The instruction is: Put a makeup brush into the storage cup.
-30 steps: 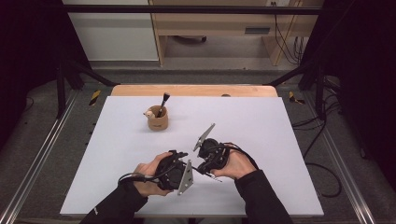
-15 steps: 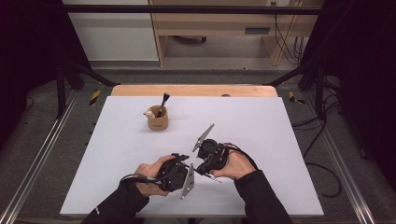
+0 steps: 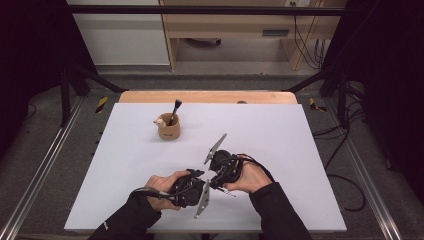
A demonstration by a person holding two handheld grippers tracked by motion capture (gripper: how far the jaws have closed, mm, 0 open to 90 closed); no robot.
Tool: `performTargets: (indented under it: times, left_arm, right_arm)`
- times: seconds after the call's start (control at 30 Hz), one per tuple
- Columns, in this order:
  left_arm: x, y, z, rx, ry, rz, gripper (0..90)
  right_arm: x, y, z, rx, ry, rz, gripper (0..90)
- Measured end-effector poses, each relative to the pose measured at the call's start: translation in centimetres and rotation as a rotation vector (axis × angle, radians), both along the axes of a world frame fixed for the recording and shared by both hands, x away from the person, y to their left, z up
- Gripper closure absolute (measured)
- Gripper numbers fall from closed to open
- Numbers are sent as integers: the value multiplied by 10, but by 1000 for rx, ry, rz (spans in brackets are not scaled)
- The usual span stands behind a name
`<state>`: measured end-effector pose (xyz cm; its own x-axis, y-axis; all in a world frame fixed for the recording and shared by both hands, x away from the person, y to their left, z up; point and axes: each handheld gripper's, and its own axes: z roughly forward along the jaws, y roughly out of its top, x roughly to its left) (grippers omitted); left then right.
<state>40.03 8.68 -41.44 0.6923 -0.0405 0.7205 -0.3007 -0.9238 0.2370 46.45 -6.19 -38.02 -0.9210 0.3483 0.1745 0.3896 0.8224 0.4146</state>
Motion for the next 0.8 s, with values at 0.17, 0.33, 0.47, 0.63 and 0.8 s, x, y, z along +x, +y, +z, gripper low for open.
performTargets:
  times: [0.17,0.33,0.47,0.63,0.8]
  left_arm:
    - [-1,0,-3,21,-9,-16,694]
    - [-2,-1,-4,32,-15,-32,756]
    - [-3,-2,-5,64,-16,-40,787]
    - [-4,-2,-5,83,-13,-56,811]
    - [-5,-3,-6,115,-8,-77,837]
  right_arm:
    - [0,1,-1,0,1,-2,855]
    - [0,2,-1,-3,4,11,855]
    - [-1,2,-1,-4,5,16,855]
    - [-1,2,-1,-1,8,13,855]
    - [-2,2,-1,-3,8,24,854]
